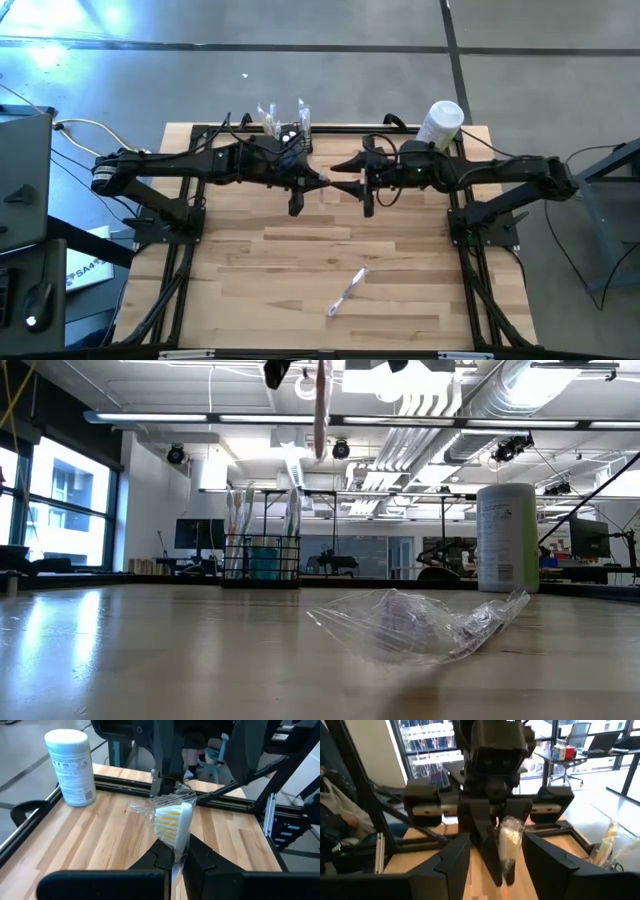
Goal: Pick & Place toothbrushing station
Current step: Put the orange toothbrush into the black wire organizer
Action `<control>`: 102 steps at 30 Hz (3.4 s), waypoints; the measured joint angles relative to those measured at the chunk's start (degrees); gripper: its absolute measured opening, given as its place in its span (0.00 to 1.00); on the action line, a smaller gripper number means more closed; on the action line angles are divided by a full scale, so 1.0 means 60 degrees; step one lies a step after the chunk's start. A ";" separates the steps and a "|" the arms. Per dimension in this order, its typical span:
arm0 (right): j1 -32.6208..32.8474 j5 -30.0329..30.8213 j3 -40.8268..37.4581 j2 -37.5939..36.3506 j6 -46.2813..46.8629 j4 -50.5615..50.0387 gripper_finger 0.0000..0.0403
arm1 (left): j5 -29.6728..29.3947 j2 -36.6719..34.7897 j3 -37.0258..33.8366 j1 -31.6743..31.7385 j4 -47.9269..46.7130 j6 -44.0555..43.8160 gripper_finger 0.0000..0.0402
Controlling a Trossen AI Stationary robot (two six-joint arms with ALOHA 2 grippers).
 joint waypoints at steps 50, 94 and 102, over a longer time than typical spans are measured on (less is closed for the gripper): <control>-0.0102 -0.0328 0.0004 0.0858 -0.0560 0.0443 0.23 | 0.0000 0.0321 0.0000 -0.0004 0.0294 -0.0127 0.02; -0.0126 0.0380 0.0004 0.0274 -0.1229 -0.0550 0.04 | -0.0272 0.0281 0.0845 0.0000 -0.1378 0.0112 0.43; -0.0380 0.1238 0.0004 -0.0543 -0.1576 -0.1011 0.04 | -0.1831 0.0270 0.2294 0.0007 -0.4876 0.0590 0.46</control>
